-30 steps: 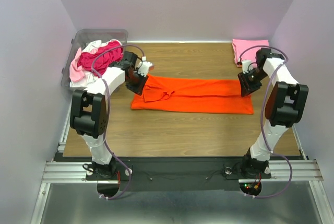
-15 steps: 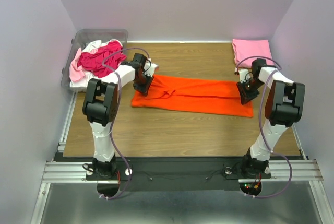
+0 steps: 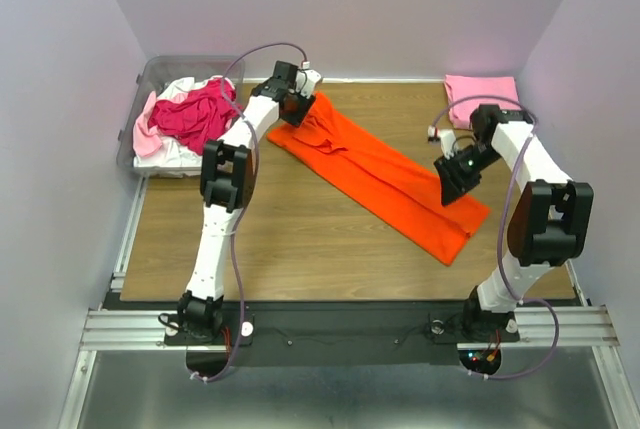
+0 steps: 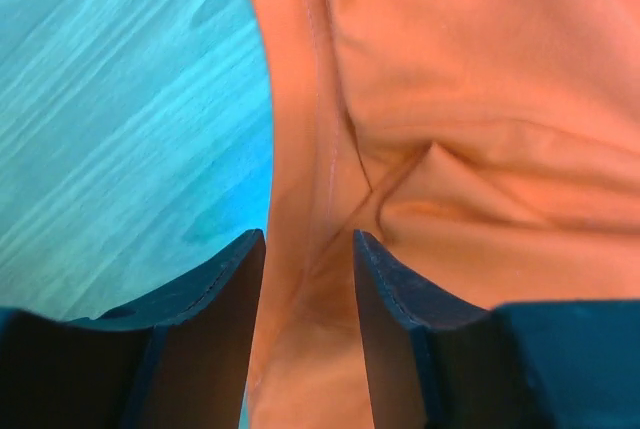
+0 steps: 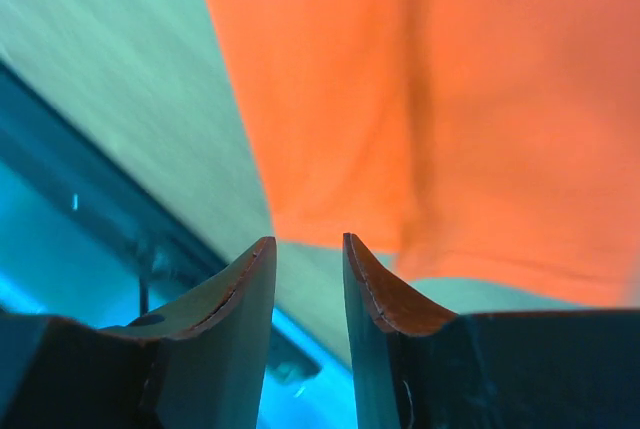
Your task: Fold and stack the t-shirts
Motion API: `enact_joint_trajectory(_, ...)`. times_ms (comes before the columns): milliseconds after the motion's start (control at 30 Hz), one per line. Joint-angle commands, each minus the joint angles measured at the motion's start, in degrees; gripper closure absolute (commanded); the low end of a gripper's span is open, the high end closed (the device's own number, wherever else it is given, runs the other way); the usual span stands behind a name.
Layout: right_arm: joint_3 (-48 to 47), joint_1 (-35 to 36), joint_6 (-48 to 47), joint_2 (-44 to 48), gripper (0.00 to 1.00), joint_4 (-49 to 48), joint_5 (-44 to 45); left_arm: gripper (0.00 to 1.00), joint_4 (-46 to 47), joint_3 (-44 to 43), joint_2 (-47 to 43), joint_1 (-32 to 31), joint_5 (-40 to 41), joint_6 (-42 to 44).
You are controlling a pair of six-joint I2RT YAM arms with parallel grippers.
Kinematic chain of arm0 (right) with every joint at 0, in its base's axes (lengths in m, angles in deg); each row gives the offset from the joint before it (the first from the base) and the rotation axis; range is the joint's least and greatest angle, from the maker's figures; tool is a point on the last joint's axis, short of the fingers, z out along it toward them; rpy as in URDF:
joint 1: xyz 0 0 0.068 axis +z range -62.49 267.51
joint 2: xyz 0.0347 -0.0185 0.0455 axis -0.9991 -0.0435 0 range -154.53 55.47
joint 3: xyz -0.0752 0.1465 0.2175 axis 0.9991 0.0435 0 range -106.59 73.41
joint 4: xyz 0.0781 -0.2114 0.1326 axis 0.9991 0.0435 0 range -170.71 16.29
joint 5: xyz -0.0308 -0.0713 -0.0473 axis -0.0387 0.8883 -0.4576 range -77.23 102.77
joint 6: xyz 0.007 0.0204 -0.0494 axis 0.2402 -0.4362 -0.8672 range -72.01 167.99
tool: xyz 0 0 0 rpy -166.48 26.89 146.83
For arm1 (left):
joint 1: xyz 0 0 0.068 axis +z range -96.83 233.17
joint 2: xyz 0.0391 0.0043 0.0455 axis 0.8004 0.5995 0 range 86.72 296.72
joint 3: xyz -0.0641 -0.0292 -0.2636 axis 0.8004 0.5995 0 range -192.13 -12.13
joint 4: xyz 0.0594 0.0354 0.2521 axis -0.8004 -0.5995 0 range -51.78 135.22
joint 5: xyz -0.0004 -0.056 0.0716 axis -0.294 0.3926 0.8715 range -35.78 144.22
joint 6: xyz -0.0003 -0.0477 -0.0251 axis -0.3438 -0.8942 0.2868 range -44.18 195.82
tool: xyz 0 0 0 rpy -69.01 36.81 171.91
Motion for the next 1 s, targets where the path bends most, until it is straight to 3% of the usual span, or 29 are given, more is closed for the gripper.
enact_joint_trajectory(0, -9.92, -0.53, 1.33, -3.02, 0.61, 1.12, -4.35, 0.46, 10.44, 15.44, -19.98, 0.14, -2.73, -1.36)
enact_joint_trajectory(167, -6.41, -0.53, 2.84, -7.86, 0.65, -7.84, 3.05, 0.48, 6.25, 20.7, -24.34, -1.35, -11.87, -9.88)
enact_joint_trajectory(267, -5.27, -0.53, 3.81, -10.32, 0.68, -10.31, 5.08, 0.58, 1.86, 22.01, -22.67, -3.28, -15.83, -18.57)
enact_joint_trajectory(433, -2.19, -0.53, 4.16, -11.03, 0.72, -13.92, 9.47, 0.66, 5.97, 33.32, -23.9, -6.63, -16.1, -24.64)
enact_joint_trajectory(567, 1.84, 0.26, 3.72, -11.12, 0.75, -14.01, 9.21, 0.73, 5.72, 34.5, -20.83, -6.63, -16.29, -27.47)
enact_joint_trajectory(667, 5.35, 2.72, 3.98, -10.33, 0.75, -13.84, 8.51, 0.74, 5.01, 33.27, -18.54, -6.02, -12.96, -26.33)
enact_joint_trajectory(800, 7.83, 11.23, 6.0, -9.19, 0.76, -13.66, 5.53, 0.77, 2.73, 27.75, -14.68, -3.65, -7.69, -23.43)
enact_joint_trajectory(967, 3.8, 23.26, 12.14, -12.96, 0.73, -12.43, -3.16, 0.77, -1.66, 9.48, -4.75, -0.48, -4.95, -15.79)
